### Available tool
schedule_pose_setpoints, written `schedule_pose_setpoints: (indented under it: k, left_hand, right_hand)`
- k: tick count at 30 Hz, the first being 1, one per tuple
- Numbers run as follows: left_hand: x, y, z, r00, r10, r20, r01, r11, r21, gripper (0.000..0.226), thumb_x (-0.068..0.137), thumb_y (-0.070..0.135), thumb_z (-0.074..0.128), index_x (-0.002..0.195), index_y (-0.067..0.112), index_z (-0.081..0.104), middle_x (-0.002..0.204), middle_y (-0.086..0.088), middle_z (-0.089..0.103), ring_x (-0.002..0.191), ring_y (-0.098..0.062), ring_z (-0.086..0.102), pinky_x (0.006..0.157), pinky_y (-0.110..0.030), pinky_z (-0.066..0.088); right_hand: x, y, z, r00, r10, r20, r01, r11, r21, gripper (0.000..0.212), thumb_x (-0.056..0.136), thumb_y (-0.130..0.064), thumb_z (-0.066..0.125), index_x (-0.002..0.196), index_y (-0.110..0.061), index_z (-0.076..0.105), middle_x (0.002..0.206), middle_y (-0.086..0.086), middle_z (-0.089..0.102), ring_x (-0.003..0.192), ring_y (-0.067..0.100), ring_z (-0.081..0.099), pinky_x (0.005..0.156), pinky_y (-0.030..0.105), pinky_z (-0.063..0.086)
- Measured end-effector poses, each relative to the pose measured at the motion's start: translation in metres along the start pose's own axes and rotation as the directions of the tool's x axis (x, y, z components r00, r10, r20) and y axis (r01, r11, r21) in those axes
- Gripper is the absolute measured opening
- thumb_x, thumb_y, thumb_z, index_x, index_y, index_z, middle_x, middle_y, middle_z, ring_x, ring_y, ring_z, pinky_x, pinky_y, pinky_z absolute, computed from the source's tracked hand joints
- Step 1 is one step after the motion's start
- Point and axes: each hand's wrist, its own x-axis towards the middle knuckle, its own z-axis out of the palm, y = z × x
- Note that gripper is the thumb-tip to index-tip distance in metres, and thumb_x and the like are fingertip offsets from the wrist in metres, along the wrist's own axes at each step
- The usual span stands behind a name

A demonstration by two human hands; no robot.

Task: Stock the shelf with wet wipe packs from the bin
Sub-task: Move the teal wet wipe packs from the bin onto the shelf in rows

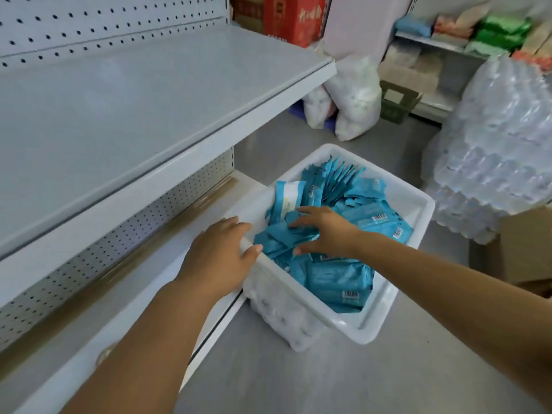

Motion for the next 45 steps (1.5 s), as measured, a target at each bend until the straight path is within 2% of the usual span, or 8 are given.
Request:
schedule_pose_setpoints:
  k: [9,14,18,25,29,35,40,45]
  left_hand:
    - [0.009,0.003,0.006,0.996,-0.078,0.035,0.082,0.991,-0.108,0.062,0.092,0.058,0.056,0.145,0.026,0.047,0.15,0.005,0.047,0.136,-0.018,0.045,0.108,-0.04,0.042]
    - [0.007,0.006,0.0,0.995,-0.104,0.005,0.101,0.964,-0.247,0.059,0.091,0.056,0.061,0.142,0.027,0.052,0.148,0.005,0.05,0.135,-0.016,0.045,0.109,-0.035,0.04]
    - [0.007,0.011,-0.006,0.991,-0.127,-0.043,0.102,0.922,-0.375,0.055,0.09,0.056,0.061,0.137,0.029,0.056,0.144,0.009,0.053,0.134,-0.013,0.047,0.106,-0.031,0.039]
    - [0.007,0.02,-0.016,0.974,-0.225,-0.028,0.143,0.704,-0.695,0.055,0.089,0.052,0.065,0.137,0.03,0.053,0.131,0.014,0.061,0.121,-0.005,0.055,0.1,-0.03,0.044]
    - [0.004,0.024,-0.02,0.966,-0.26,0.003,0.162,0.593,-0.789,0.053,0.087,0.056,0.067,0.129,0.025,0.057,0.104,0.018,0.071,0.105,-0.007,0.067,0.099,-0.037,0.05]
    - [-0.003,0.027,-0.024,0.971,-0.237,0.03,0.14,0.461,-0.877,0.022,0.094,0.036,0.066,0.104,0.016,0.071,0.093,-0.002,0.077,0.078,-0.018,0.076,0.077,-0.036,0.062]
    - [-0.006,0.027,-0.037,0.959,-0.272,-0.085,0.04,0.423,-0.905,0.014,0.096,0.031,0.065,0.096,0.02,0.073,0.09,0.001,0.078,0.081,-0.016,0.076,0.072,-0.03,0.062]
    - [-0.011,0.036,-0.056,0.908,-0.358,-0.219,-0.063,0.4,-0.914,0.015,0.097,0.028,0.063,0.097,0.014,0.069,0.095,-0.001,0.077,0.082,-0.012,0.075,0.072,-0.031,0.062]
  right_hand:
    - [0.019,0.004,0.006,0.994,-0.019,-0.104,0.028,0.996,0.082,0.036,0.093,-0.025,0.071,0.128,-0.026,0.069,0.145,0.002,0.056,0.134,0.017,0.052,0.115,0.031,0.038]
    - [0.019,-0.003,-0.007,0.93,0.092,-0.356,0.048,0.929,0.367,0.019,0.095,-0.021,0.068,0.109,-0.011,0.078,0.101,0.006,0.077,0.085,0.009,0.063,0.087,0.029,0.055]
    - [0.022,-0.008,-0.027,0.856,0.282,-0.434,0.081,0.755,0.65,0.034,0.096,-0.029,0.066,0.072,-0.005,0.065,0.064,0.004,0.053,0.061,0.008,0.044,0.063,0.025,0.043]
    - [0.004,-0.044,-0.043,0.891,0.379,-0.25,0.166,0.241,0.956,0.029,0.101,-0.028,0.058,0.101,-0.002,0.073,0.101,0.014,0.076,0.09,0.025,0.074,0.076,0.036,0.06]
    - [-0.009,-0.071,-0.043,0.938,0.319,-0.14,0.119,0.084,0.989,0.035,0.101,-0.028,0.058,0.112,0.003,0.068,0.109,0.017,0.075,0.102,0.029,0.072,0.088,0.04,0.06]
    - [-0.023,-0.102,-0.05,0.97,0.241,-0.034,0.032,0.011,0.999,0.038,0.102,-0.034,0.054,0.116,-0.001,0.068,0.109,0.016,0.075,0.097,0.027,0.074,0.08,0.039,0.062]
    - [-0.036,-0.108,-0.063,0.995,0.096,0.007,-0.02,0.134,0.991,0.051,0.102,-0.051,0.042,0.126,-0.011,0.064,0.119,0.013,0.072,0.109,0.029,0.071,0.088,0.043,0.06]
    - [-0.034,-0.118,-0.059,0.998,0.044,-0.048,0.038,0.204,0.978,0.044,0.103,-0.039,0.047,0.129,-0.007,0.064,0.124,0.014,0.07,0.12,0.036,0.063,0.107,0.055,0.046]
